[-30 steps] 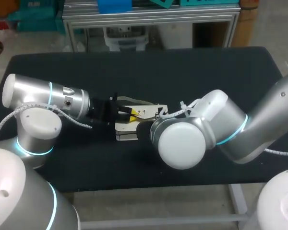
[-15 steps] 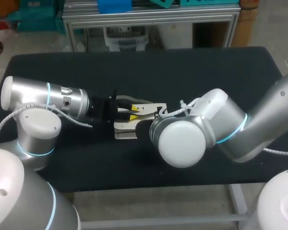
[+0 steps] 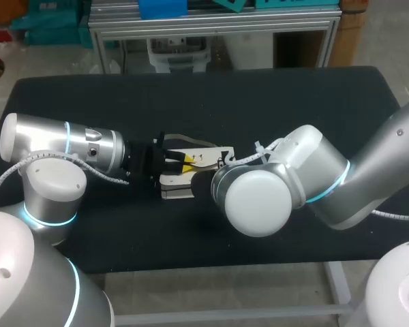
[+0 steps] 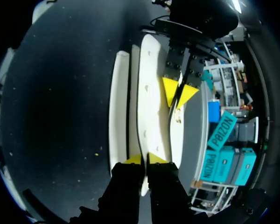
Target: Pick up the bag, open it, inspect its contents, close it, and place it on the opposite side
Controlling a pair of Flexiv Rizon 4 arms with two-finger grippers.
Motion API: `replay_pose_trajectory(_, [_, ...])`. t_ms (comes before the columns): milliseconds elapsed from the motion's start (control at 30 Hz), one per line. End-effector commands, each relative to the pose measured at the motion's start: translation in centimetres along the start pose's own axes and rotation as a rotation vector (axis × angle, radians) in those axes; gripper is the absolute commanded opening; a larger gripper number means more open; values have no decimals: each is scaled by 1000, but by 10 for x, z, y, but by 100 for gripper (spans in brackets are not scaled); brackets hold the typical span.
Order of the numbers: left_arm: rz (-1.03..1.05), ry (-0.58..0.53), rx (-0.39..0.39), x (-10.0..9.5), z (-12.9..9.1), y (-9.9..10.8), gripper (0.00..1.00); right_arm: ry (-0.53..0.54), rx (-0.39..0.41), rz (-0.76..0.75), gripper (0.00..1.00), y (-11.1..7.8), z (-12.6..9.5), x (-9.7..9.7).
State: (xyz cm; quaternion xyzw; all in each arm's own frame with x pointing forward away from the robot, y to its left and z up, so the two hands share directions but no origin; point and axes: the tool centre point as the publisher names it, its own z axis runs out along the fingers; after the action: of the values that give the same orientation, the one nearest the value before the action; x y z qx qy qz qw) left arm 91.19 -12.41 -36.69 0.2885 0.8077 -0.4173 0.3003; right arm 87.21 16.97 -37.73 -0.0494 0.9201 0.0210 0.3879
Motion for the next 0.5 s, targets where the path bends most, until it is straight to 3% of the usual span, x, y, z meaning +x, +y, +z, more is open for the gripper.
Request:
replay_pose_trajectory(33, [14, 11, 7, 4, 6, 0, 0, -146, -118, 0, 0, -7, 0, 5])
replay_pose_trajectory(267, [47, 22, 42, 3, 18, -8, 0, -146, -118, 0, 0, -7, 0, 5])
replay_pose_trajectory(500, [35, 17, 12, 4, 5, -3, 0, -146, -118, 0, 0, -7, 0, 5])
